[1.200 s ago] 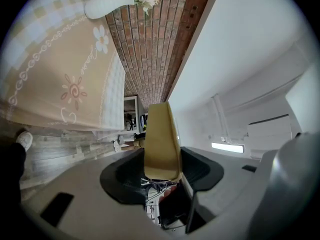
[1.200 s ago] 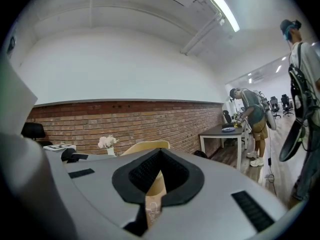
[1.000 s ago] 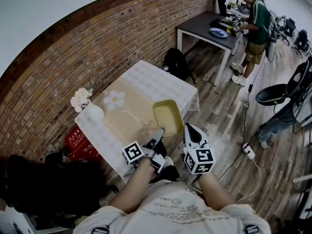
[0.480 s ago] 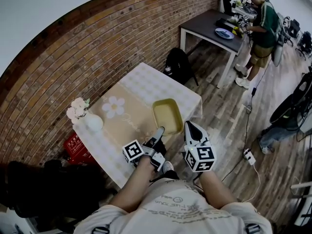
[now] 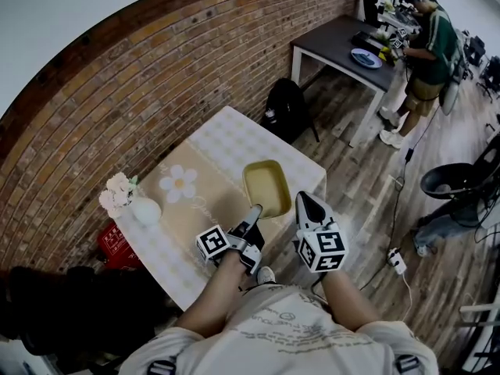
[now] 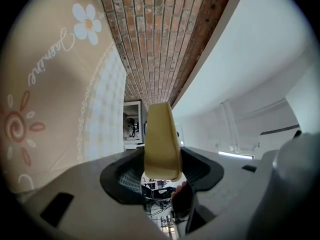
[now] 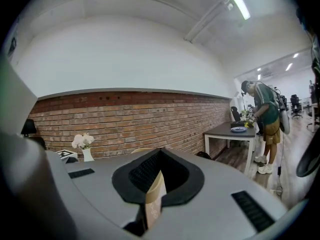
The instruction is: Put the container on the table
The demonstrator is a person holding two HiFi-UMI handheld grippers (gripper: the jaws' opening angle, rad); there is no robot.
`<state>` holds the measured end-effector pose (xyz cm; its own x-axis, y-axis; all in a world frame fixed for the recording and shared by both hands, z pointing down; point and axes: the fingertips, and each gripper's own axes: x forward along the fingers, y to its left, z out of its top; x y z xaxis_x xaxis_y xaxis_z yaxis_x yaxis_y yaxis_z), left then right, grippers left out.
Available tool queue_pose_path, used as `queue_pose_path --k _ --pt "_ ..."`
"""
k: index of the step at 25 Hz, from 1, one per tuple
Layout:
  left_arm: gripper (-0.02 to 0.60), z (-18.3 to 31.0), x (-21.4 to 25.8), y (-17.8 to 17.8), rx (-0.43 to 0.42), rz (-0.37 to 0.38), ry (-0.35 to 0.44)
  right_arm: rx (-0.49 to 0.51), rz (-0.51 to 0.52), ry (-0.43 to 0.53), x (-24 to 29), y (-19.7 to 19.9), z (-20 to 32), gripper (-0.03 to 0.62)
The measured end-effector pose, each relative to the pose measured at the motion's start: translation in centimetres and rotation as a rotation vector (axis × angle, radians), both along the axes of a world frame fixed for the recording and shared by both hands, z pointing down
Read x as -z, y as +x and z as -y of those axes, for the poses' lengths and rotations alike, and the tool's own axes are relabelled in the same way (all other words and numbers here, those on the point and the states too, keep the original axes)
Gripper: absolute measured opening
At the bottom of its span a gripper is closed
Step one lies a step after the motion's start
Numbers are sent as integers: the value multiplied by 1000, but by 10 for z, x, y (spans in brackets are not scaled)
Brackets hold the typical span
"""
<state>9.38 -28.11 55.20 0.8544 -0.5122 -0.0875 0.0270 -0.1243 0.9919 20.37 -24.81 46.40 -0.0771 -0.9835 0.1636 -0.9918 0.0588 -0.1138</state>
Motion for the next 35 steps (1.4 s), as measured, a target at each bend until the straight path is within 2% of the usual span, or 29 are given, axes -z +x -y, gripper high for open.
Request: queue_pose_path --k 7,15,20,27,35 --pt "229 42 -8 13 7 -28 -33 27 -7 -27 -8 13 46 2" --pt "229 73 -37 10 52 66 -61 113 31 -28 -20 10 78 2" --pt "229 93 -47 13 89 59 -76 184 44 -41 -29 10 105 2" --pt "229 122 -71 25 151 106 -113 291 51 -57 -32 25 146 2" --pt "230 160 -105 27 247 123 -187 357 45 -94 -42 42 182 2"
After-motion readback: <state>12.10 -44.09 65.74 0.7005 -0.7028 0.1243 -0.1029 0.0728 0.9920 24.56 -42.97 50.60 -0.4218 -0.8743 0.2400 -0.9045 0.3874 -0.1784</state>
